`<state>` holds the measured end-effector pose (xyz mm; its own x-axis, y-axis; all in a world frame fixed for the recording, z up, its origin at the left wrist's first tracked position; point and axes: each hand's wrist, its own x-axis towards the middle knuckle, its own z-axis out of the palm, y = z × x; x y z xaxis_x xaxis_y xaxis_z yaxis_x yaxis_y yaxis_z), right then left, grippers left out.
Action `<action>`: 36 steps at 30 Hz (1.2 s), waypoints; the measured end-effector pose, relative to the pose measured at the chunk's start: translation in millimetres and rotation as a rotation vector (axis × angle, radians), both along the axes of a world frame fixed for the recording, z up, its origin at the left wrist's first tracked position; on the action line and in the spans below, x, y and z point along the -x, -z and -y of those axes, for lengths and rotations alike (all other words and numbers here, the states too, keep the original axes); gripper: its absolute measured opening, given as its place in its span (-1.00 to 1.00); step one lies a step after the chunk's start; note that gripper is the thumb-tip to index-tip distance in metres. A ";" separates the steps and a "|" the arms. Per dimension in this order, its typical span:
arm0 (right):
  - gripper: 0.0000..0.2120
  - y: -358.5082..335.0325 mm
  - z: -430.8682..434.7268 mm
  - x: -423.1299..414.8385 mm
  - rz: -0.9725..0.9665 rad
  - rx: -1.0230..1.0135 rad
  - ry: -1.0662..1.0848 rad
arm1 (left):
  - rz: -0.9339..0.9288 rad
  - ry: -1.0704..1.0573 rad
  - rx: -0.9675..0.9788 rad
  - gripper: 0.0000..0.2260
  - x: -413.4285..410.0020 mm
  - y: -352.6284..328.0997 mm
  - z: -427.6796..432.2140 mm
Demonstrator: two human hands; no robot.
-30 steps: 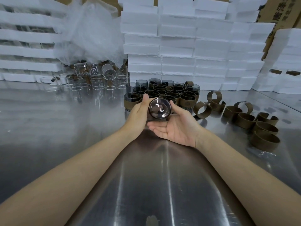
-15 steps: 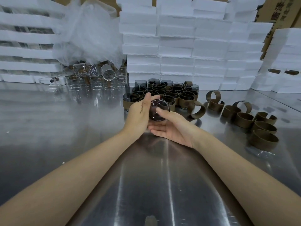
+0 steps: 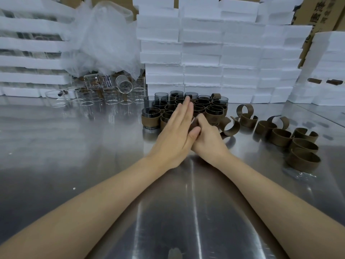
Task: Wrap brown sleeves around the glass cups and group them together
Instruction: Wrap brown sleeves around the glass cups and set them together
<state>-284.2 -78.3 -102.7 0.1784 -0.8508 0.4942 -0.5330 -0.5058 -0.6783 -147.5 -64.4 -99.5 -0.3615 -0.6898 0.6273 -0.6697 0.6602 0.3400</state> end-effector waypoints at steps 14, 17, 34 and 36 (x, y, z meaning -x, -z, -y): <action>-0.50 -1.1 -11.6 -7.2 0.069 -0.071 -0.215 | -1.108 0.307 -1.110 -0.26 -20.9 -12.9 12.6; -0.35 -2.7 -12.7 -9.1 0.105 -0.056 -0.222 | -1.158 0.336 -1.136 -0.31 -16.5 -8.8 16.6; -0.50 -9.3 -2.5 -11.3 0.235 -0.028 0.026 | -0.758 0.355 -0.782 -0.48 2.7 5.2 14.9; -0.59 -13.4 -3.5 -7.1 0.164 0.003 0.067 | -0.717 0.362 -0.732 -0.57 2.3 7.3 14.2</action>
